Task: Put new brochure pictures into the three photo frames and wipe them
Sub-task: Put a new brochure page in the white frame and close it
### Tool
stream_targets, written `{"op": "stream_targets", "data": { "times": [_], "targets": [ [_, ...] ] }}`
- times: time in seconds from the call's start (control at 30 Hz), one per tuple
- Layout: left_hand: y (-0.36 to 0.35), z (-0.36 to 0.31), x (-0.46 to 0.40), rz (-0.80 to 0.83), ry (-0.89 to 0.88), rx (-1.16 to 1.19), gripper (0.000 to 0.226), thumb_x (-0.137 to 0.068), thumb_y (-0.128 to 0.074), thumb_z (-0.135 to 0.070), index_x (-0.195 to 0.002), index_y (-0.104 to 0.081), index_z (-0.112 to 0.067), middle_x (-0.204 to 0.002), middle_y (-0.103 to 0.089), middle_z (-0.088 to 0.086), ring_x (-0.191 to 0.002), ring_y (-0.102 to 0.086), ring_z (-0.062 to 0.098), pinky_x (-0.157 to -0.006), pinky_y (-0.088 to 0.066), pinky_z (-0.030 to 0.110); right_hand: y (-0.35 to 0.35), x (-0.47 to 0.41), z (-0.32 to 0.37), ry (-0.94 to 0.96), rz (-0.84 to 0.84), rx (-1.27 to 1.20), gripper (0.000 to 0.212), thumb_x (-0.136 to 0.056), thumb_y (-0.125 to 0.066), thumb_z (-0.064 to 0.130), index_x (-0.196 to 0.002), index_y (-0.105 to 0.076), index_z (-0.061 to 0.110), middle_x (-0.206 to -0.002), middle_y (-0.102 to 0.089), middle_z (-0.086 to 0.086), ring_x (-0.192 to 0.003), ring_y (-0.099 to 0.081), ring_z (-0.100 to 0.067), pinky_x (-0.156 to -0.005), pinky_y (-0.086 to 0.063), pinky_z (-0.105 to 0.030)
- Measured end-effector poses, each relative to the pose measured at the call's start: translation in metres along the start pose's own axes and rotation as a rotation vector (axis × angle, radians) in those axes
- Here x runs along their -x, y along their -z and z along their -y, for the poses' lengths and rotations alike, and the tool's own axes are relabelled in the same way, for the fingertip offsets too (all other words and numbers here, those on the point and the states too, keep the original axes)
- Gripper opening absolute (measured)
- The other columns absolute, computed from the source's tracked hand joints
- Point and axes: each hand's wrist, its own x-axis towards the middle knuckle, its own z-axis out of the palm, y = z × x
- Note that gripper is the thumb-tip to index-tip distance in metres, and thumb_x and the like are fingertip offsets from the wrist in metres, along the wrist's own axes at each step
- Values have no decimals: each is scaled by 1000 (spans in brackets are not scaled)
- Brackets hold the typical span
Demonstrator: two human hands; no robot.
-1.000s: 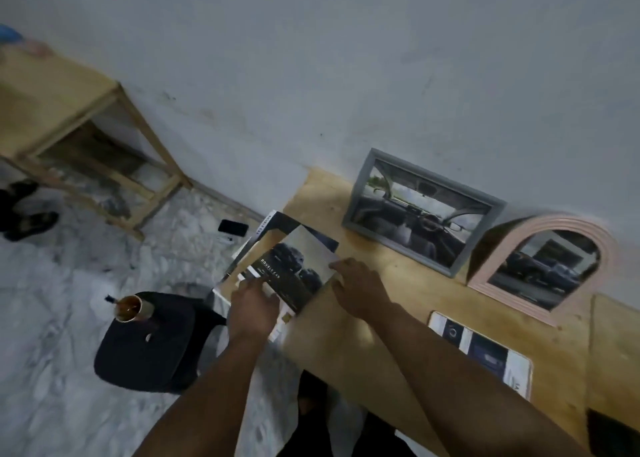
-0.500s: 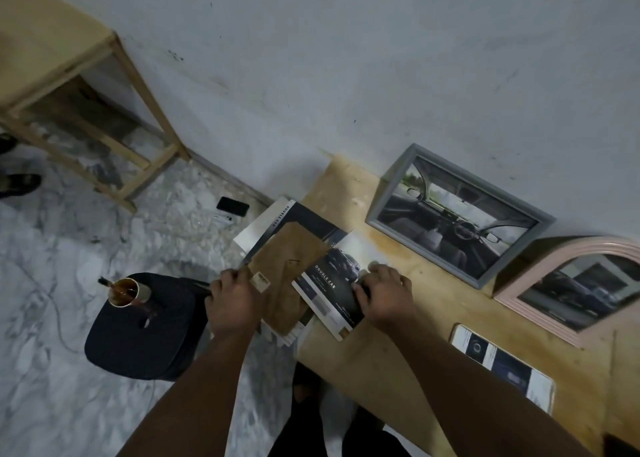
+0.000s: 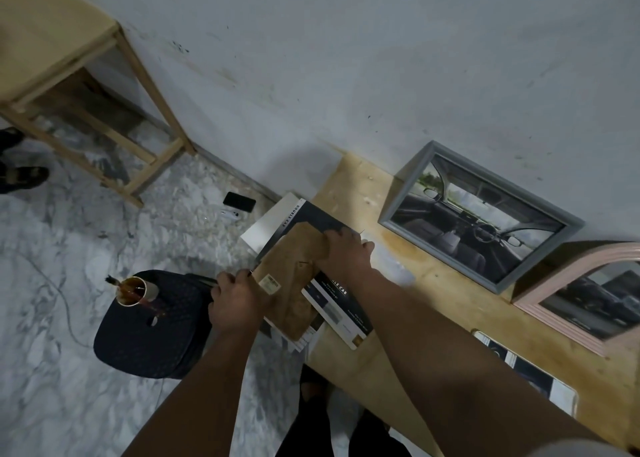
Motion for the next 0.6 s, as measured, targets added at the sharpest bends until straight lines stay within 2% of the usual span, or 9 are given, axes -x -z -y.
{"op": "stream_targets", "data": {
  "times": [0.13,0.27,0.37,0.47,0.53,0.6],
  "targets": [
    [2,3,1,-50,-30,-24,79,-73,-73,-72,-132,-57,-22,-133,-47,13,-124,-49,39,-96,-44,51,5,-5,0,-51,-29,-98,55,-88,-52,26,-142,-49,40,-129,-48,-4,-125,-43,-27,-97,-29,-48],
    [-1,11,2,-109,-77,-56,80,-73,-66,-79,-130,-60,-23,-131,-51,13,-121,-49,40,-96,-41,53,11,-10,2,-39,-59,-325,48,-84,-50,18,-126,-61,41,-120,-59,6,-116,-53,-20,-96,-25,-48],
    [-2,15,4,-173,-104,-43,76,-70,-65,-80,-123,-63,-26,-126,-55,10,-117,-51,39,-93,-40,53,14,-12,7,16,-53,-502,41,-80,-51,16,-111,-61,41,-111,-65,16,-111,-59,-13,-104,-28,-51],
    [4,16,7,-221,-122,82,52,-81,-77,-56,-118,-63,-22,-120,-58,9,-112,-55,38,-90,-40,53,21,-14,11,81,-69,-609,35,-77,-54,24,-104,-56,46,-106,-61,18,-110,-60,-13,-107,-37,-55],
    [11,17,6,-218,-132,214,29,-90,-71,-38,-112,-60,-23,-110,-63,5,-101,-63,33,-84,-44,47,29,-10,14,105,-70,-563,32,-82,-56,27,-110,-57,42,-110,-63,16,-113,-59,-13,-110,-31,-54],
    [16,17,5,-217,-124,353,13,-95,-62,-29,-106,-58,-24,-100,-69,3,-88,-67,30,-76,-52,43,37,-5,16,114,-102,-473,32,-88,-57,26,-118,-59,37,-118,-67,13,-114,-57,-12,-110,-20,-53]
  ]
}}
